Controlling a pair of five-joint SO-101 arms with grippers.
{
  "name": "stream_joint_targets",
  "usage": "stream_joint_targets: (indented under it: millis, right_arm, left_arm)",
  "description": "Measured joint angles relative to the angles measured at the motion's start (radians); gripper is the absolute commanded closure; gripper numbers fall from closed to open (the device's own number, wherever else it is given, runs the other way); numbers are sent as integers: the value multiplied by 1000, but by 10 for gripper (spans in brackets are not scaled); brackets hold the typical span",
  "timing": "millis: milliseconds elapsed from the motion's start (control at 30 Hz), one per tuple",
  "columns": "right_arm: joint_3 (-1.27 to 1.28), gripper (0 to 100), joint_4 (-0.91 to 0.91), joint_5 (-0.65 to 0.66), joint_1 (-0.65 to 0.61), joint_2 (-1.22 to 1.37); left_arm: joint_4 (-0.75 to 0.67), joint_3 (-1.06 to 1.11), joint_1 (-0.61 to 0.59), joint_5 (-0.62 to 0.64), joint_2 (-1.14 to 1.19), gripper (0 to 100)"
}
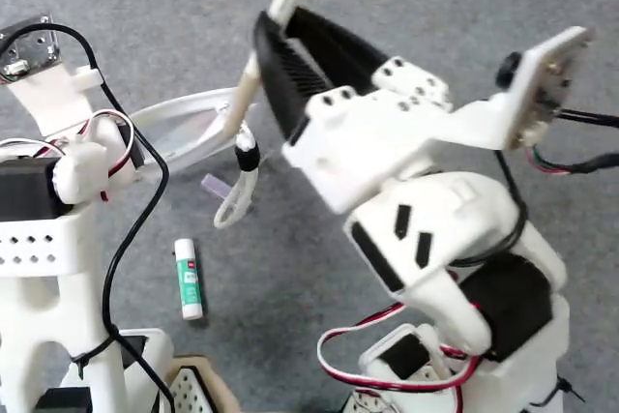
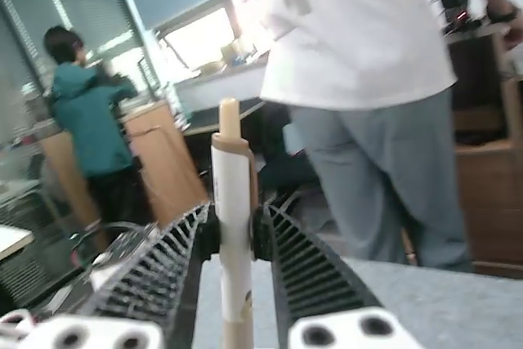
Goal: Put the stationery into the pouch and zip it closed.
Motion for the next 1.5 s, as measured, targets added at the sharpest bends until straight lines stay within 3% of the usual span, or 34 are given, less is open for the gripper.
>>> stream_joint_targets:
  millis: [167,333,567,1133,1233,1400,1500]
  right_arm:
    - [55,986,-23,0,-72,0]
    - [183,986,-178,0,-78,0]
    - [311,986,-385,169,-78,0]
    - [463,985,-410,198,-78,2]
    - [463,916,-410,199,-78,2]
    - [463,675,-410,298,-78,2]
    - [463,622,-410,384,-78,2]
  left_arm:
    - [2,0,0,0,0,972]
    - [20,0,11,0,0,972]
    - [28,21,23,0,0,972]
    - [28,41,28,0,0,972]
    - [28,41,28,0,0,972]
    - [28,41,28,0,0,972]
    - [28,41,28,0,0,972]
